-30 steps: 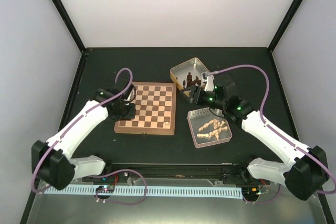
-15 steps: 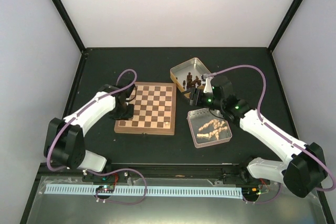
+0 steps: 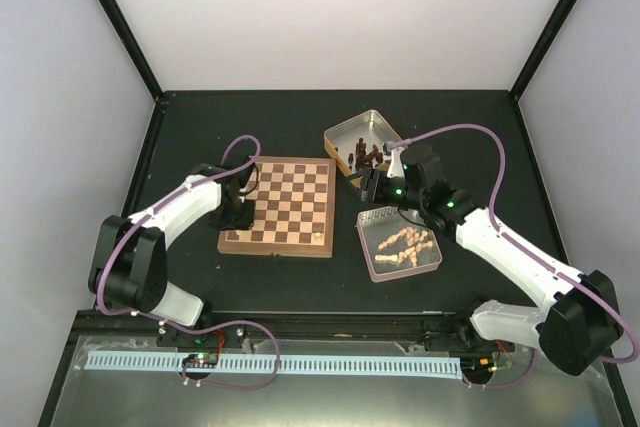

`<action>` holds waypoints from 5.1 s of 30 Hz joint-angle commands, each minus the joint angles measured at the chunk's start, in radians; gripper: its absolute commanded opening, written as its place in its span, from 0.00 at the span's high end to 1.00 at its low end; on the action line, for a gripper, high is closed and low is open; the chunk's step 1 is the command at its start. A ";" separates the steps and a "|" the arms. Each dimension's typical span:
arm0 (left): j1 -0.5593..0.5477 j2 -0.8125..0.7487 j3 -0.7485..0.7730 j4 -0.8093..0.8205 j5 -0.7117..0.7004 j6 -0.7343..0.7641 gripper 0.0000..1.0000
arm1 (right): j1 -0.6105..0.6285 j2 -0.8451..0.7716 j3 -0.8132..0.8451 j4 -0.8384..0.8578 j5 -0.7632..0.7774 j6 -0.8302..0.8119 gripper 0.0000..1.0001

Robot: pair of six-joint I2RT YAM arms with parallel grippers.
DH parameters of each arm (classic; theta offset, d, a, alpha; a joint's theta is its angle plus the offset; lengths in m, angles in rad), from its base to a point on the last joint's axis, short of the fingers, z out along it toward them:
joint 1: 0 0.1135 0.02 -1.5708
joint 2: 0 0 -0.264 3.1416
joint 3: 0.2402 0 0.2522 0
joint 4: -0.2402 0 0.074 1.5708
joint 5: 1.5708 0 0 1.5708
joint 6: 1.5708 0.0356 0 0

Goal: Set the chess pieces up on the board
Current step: Place the chess piece on the chessboard, then pick up the chess piece from the storage box.

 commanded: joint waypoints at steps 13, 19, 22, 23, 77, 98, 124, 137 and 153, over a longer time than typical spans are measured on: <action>0.021 0.002 -0.011 0.035 -0.054 -0.008 0.95 | -0.004 0.002 -0.002 -0.019 0.023 -0.024 0.35; 0.041 -0.043 -0.020 0.070 -0.089 -0.031 0.96 | -0.004 -0.026 -0.020 -0.006 0.038 -0.021 0.35; 0.055 -0.040 -0.025 0.092 -0.058 -0.023 0.96 | -0.004 -0.026 -0.019 -0.010 0.038 -0.023 0.35; 0.058 -0.033 -0.026 0.095 -0.045 -0.019 0.96 | -0.004 -0.026 -0.017 -0.011 0.038 -0.023 0.35; -0.060 0.009 -0.020 -0.022 0.061 -0.007 0.91 | -0.004 0.004 -0.033 0.000 0.014 -0.006 0.35; -0.103 0.039 0.008 0.012 0.165 0.014 0.87 | -0.003 0.000 -0.040 -0.002 0.021 -0.007 0.35; -0.105 -0.273 0.069 0.165 0.171 0.028 0.47 | -0.018 -0.007 -0.076 -0.294 0.387 -0.116 0.38; -0.103 -0.744 -0.170 0.533 0.128 0.057 0.26 | -0.091 0.161 -0.110 -0.381 0.539 -0.194 0.60; -0.102 -0.873 -0.215 0.521 0.057 0.064 0.13 | -0.097 0.225 -0.089 -0.396 0.491 -0.219 0.98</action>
